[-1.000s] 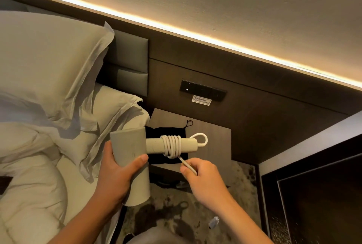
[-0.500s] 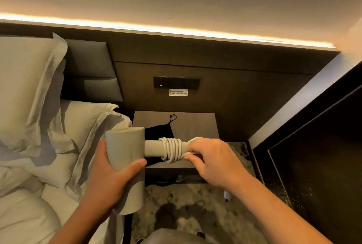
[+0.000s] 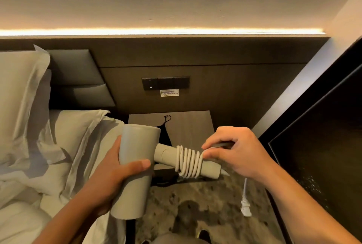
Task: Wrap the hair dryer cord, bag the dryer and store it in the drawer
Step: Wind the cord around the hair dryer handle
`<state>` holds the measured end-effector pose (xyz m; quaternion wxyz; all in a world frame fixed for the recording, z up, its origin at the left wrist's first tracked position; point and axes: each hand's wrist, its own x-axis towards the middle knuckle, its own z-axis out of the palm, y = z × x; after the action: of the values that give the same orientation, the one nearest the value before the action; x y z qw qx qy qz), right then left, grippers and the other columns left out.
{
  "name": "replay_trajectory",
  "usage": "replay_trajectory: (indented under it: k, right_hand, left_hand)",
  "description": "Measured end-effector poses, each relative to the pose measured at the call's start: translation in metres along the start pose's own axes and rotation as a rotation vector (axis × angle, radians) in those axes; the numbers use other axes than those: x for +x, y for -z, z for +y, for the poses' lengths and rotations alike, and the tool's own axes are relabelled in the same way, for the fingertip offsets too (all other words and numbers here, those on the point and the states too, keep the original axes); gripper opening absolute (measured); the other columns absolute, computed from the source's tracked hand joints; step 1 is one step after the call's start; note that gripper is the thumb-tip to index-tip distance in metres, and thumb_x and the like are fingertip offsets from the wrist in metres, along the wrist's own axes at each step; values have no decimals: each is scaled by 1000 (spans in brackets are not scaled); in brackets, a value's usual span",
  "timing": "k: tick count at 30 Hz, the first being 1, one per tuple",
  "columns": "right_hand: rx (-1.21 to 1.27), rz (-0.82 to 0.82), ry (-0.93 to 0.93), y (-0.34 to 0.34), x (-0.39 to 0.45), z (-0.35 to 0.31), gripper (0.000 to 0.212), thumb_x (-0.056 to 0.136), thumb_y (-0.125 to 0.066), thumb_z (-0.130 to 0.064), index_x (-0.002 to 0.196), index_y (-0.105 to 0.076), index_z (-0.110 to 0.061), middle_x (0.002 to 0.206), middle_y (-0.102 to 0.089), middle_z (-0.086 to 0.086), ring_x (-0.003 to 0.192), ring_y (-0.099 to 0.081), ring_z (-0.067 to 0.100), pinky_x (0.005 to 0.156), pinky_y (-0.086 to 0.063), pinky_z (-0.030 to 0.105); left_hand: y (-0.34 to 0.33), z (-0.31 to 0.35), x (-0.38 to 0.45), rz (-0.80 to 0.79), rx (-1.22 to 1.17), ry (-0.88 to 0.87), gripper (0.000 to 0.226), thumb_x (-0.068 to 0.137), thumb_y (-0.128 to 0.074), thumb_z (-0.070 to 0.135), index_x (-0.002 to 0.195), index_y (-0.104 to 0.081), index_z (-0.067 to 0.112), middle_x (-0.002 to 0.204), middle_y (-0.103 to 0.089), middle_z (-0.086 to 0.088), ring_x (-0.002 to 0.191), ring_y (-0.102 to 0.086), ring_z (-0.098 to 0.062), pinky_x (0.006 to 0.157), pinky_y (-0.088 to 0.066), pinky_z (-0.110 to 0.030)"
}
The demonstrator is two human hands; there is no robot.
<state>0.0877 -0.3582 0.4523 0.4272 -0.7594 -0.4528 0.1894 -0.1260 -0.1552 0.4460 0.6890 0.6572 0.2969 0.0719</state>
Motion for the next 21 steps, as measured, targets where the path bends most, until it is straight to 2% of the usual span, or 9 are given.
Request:
replay_trajectory:
  k: [3,7,9,11,13,15,18,21]
  right_hand:
    - [177,-50,-39,11,-1,6,9,74,-82,-26,81,-79,-32,83,-75,-13,82,-70,9,70,-54,19]
    - [326,-157,-64,26,-2,12,7,76,-80,-30,82,-80,-28,84,-76,-2,82,-70,14,73,-57,32]
    - [427,-228,-56,32,-3,16,15,74,-80,-33,84,-80,-22,82,-75,1,79,-69,16,72,-55,31]
    - [530,-277,-54,37,-4,19,19,72,-82,-35,84,-80,-20,80,-74,1,77,-68,15,70,-54,27]
    - [650,-313,-50,39,-4,23,18,72,-84,-35,83,-79,-21,78,-73,-3,73,-67,11,67,-53,22]
    - [774,-334,-29,39,-2,28,16,77,-81,-33,87,-79,-21,80,-73,-5,74,-67,8,66,-53,21]
    - [995,-283,-50,39,2,37,18,83,-75,-31,96,-79,-19,90,-76,-4,81,-71,9,71,-57,23]
    - [949,-133,-53,38,6,40,22,81,-74,-37,98,-79,-24,94,-78,-5,84,-74,10,68,-58,23]
  left_hand:
    - [-7,6,2,-90,-97,66,110,22,-93,63,122,-54,37,102,-70,-15,82,-73,-31,64,-60,-39]
    - [-17,7,5,-163,-226,87,84,24,-98,52,102,-66,44,88,-75,-12,72,-74,-31,59,-60,-39]
    - [-22,9,5,-199,-276,98,72,25,-99,49,92,-70,46,88,-75,-14,73,-73,-32,60,-60,-41]
    - [-28,9,5,-233,-314,111,85,28,-99,46,106,-68,38,88,-73,-19,72,-72,-34,59,-59,-42]
    - [-36,9,5,-278,-376,133,99,34,-100,38,122,-60,18,88,-69,-27,70,-70,-36,56,-59,-42]
    - [-46,9,6,-300,-518,171,97,34,-101,29,121,-62,9,85,-67,-30,66,-68,-38,55,-60,-44]
    - [-61,12,6,-284,-740,226,84,28,-101,21,105,-72,2,78,-66,-29,59,-67,-40,51,-60,-45]
    - [-68,15,10,-275,-801,223,78,33,-100,24,104,-73,5,81,-64,-27,62,-66,-36,55,-60,-43]
